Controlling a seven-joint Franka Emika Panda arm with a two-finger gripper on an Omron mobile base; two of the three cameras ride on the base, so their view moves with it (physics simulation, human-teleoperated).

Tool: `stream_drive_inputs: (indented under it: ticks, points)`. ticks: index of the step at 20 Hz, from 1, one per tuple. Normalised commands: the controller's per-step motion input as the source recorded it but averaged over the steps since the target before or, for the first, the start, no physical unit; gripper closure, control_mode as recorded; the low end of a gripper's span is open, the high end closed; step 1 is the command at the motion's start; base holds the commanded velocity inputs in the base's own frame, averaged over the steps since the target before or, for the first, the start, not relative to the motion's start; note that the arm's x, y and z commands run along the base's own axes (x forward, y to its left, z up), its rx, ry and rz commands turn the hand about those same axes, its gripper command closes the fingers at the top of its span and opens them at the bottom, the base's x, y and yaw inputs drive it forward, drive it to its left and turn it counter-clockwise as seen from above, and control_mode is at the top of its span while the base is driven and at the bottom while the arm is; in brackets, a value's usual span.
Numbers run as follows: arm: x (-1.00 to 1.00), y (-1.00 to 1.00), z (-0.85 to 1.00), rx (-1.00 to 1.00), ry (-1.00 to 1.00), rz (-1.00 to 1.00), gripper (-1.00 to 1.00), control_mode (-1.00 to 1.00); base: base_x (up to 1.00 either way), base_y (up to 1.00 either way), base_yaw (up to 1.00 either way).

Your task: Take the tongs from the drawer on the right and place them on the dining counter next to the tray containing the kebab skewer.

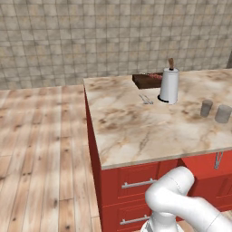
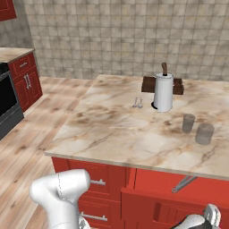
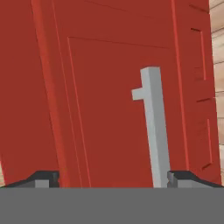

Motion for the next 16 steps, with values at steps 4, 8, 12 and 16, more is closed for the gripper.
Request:
stream_drive_inputs:
  ticks: [4, 8, 12, 16]
  points:
    - [0.02, 0.1, 0.2, -0.1, 0.35, 0.06, -1.0, -1.0, 0.0, 0.0, 0.0]
    - [0.01, 0.16, 0.13, -0.08, 0.28, 0.04, -1.0, -1.0, 0.0, 0.0, 0.0]
    - [0.0, 0.06, 0.15, -0.02, 0.16, 0.03, -1.0, -1.0, 0.0, 0.0, 0.0]
    - [-0.01, 0.0, 0.18, 0.0, 0.08, 0.02, -1.0, -1.0, 0.0, 0.0, 0.0]
